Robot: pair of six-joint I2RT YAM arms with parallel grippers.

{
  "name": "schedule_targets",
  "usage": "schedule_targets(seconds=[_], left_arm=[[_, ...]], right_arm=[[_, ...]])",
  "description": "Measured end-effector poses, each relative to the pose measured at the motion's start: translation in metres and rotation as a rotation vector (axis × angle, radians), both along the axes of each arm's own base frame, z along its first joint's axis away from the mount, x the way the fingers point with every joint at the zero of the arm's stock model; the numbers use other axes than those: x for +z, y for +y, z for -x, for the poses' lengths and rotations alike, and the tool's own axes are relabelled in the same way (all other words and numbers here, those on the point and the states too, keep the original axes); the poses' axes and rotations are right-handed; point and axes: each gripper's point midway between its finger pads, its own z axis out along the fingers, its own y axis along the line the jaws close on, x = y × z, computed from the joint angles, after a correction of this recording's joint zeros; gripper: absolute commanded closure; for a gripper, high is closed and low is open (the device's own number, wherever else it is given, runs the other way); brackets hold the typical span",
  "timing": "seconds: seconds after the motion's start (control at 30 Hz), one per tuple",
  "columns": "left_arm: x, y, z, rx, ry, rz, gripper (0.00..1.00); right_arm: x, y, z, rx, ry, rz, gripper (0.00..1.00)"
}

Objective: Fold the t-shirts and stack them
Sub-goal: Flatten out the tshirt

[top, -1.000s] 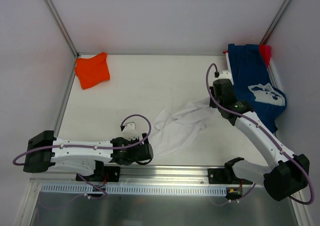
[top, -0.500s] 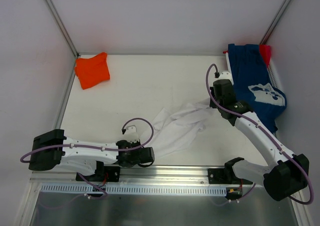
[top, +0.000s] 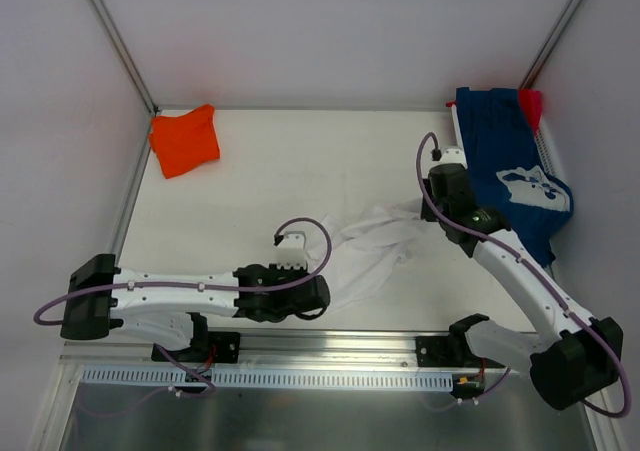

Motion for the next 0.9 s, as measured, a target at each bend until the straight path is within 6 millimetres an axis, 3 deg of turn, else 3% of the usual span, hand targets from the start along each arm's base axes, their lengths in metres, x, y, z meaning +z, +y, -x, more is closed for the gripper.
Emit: schedule_targets(seconds=[0.1,0.2,0.37,0.5,0.67,0.8,0.9], left_arm=[[0.056,-0.026,-0.008,-0.134,-0.081,0.037,1.00],[0.125,-0.037,-0.013,-0.244,-0.177,0.111,1.00],[0.231,-0.021,-0.014,-0.360,-0.344,0.249,1.00],[0.282,-0.001,-0.010,-0.446,-0.444,0.295,1.00],[0.319,0.023,0.002,-0.568,-0.523,0.333,1.00],[0.354,0.044,0.017,-0.661,-0.593,0.414,1.00],[0.376,0.067,0.025,-0.689,-0.656,0.476,1.00]], right_arm=[[0.023,-0.004,0.014,0.010,-0.038,-0.026,1.00],[0.080,-0.007,0.030,0.029,-0.160,-0.095,1.00],[0.194,-0.005,0.076,0.154,-0.447,-0.259,1.00],[0.254,0.002,0.137,0.360,-0.641,-0.355,1.00],[0.289,0.013,0.199,0.594,-0.775,-0.405,0.99],[0.305,0.018,0.238,0.729,-0.860,-0.433,1.00],[0.313,0.015,0.257,0.768,-0.922,-0.441,0.99]])
